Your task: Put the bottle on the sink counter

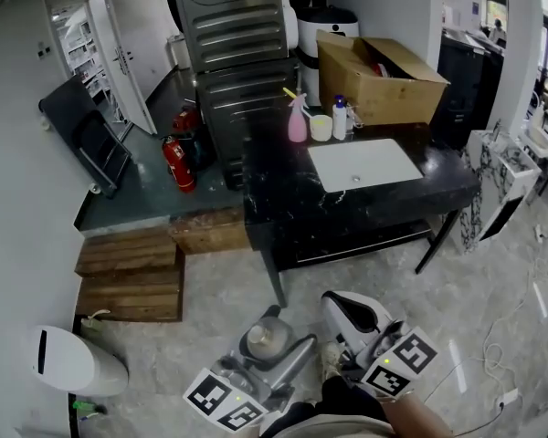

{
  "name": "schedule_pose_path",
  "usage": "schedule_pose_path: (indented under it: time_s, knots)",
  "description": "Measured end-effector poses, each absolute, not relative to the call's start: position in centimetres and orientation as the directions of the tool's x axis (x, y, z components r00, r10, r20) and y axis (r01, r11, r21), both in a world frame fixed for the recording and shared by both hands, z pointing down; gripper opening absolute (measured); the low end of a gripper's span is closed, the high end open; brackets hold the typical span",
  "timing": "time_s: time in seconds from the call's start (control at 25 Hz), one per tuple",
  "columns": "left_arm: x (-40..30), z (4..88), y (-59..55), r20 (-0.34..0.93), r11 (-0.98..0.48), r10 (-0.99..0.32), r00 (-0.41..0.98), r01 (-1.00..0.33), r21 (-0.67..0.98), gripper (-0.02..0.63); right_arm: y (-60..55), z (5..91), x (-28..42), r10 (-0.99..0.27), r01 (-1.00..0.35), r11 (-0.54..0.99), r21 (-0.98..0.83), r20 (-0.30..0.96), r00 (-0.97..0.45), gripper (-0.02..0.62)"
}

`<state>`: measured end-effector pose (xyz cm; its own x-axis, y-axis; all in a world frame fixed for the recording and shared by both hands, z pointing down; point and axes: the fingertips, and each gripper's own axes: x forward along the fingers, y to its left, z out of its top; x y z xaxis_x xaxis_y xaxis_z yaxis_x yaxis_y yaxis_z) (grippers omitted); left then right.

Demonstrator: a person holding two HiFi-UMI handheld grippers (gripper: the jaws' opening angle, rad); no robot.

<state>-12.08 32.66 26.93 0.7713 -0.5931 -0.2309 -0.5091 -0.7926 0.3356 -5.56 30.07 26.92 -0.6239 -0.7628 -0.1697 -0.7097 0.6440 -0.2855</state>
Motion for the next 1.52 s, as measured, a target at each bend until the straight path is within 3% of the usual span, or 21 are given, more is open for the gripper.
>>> schedule_pose_path:
  time_s: [0.68,1.52]
  knots:
    - [-4.2,25.1,13.6,-0.229,-0.746,-0.662,0.714,-0.599,0.290,0.350,10.7,24.8,2.2,-0.691,-0.649,0.722,-0.237,-0.204,-0.694,0.003]
    - [2.4,27.9,4.2,-0.175,-0.760,-0.624,0.762,-0.540,0.361,0.350,3.0,28.5,7.9,-0.734,-0.678,0.669,-0.304,-0.129,-0.667,0.003]
